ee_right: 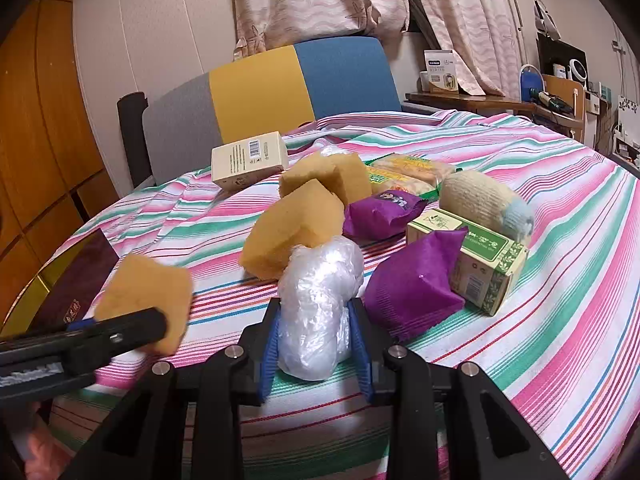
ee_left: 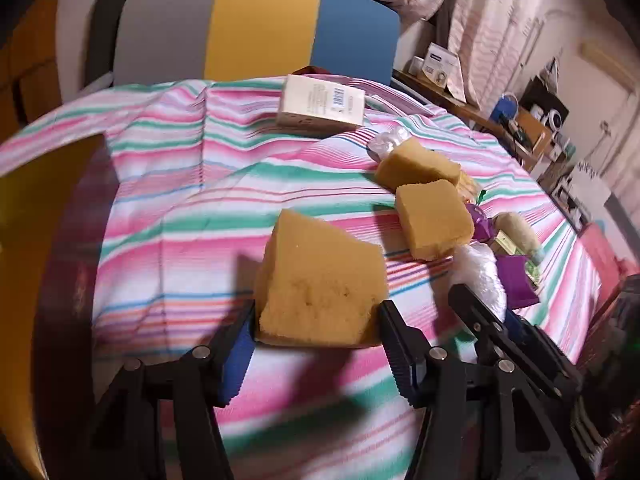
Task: Organize objects
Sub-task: 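Carry the yellow sponge into the gold tray and open the left tool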
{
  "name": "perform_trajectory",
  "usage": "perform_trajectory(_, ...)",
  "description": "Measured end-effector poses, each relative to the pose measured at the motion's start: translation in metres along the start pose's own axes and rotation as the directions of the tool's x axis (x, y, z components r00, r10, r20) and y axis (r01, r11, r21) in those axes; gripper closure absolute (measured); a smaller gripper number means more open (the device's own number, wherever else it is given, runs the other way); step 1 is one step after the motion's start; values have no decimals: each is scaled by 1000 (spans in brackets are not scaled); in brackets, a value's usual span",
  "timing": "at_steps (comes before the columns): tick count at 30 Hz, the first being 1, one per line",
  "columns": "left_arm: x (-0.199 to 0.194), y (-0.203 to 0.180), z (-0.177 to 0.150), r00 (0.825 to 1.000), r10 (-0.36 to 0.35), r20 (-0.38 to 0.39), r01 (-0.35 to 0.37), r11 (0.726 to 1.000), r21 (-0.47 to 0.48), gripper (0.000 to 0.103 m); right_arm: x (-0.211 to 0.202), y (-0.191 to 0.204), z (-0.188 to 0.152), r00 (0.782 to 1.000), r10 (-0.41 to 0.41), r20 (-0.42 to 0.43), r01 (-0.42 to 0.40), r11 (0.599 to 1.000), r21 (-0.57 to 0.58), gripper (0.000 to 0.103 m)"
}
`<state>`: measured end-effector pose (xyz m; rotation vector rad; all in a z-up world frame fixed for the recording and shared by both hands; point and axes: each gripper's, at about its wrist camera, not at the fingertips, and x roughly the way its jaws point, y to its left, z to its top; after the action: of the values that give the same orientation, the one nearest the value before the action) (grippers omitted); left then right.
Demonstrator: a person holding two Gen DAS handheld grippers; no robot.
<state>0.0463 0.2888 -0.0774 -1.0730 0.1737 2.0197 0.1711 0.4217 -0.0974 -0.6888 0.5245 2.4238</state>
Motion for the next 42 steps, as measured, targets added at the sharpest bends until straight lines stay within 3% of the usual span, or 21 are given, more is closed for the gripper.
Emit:
perform_trajectory(11,-56,6,-28,997,-14,77,13,1000,10,43,-1,3,-1,1000,-14,0,14,1000,-21,71)
perform_trajectory(22,-112,41,-44,989,16,144,-5,997,-74,43,-8,20,0,1000,-4,-9,3,994,-108,71)
perform_trajectory(27,-132,69,-43,981,81,174,-60,990,-125,42,-17,34,-1,999,26,-22,-28,992,-122,71)
perform_trajectory(36,-148,145,-48,961,232,152,-184,943,-277,42,-40,75,10,990,143,-7,-142,977,-160,71)
perform_trajectory(42,-159,194,-52,923,369,106,-320,891,-322,42,-59,112,13,976,219,2,-212,948,-236,71)
